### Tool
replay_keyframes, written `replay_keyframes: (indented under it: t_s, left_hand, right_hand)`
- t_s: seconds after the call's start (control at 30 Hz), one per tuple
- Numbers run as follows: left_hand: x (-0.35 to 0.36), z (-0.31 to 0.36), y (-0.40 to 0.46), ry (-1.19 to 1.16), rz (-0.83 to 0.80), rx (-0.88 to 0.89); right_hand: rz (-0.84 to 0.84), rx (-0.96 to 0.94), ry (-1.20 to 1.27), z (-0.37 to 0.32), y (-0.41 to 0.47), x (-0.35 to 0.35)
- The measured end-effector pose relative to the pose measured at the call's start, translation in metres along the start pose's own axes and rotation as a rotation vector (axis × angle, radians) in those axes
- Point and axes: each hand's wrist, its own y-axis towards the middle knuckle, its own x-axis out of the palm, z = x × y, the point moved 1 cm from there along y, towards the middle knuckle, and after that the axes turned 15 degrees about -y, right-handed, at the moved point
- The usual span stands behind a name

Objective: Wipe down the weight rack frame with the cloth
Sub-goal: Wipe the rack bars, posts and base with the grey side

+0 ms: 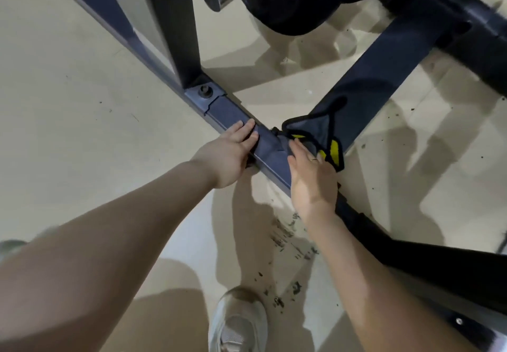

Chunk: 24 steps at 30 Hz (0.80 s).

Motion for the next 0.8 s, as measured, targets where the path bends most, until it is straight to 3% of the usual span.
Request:
replay_keyframes:
  t_s: [0.13,0.23,0.4,0.6,0.7,0.8]
  left_hand:
    - [-0.013,0.003,-0.002,0.022,-0.056,0.010]
    - [-0.021,0.004,-0.003,0.046,-0.104,0.004]
    - [-0.016,0.000,-0.004,0.054,-0.100,0.047]
    - [-0.008,-0.007,-0.008,0.127,-0.112,0.050]
    - [-0.008,-0.001,-0.014,0.137,-0.059,0.071]
    - [-0.006,0.006,-0.025,0.118,-0.050,0.184]
  right_hand:
    - [0.019,-0.151,-0.141,-0.018,0.000,0.005]
    - [0.123,-0.332,-0.317,0.010,-0.020,0.015]
    - [0.064,0.135,-0.232,0.045,-0.064,0.014]
    - [0.027,0.108,-0.186,0.000,-0.054,0.007]
    - [0.180,0.100,0.048,-0.019,-0.078,-0.013]
    - [0.298,0.299,0.298,-0.029,-0.120,-0.033]
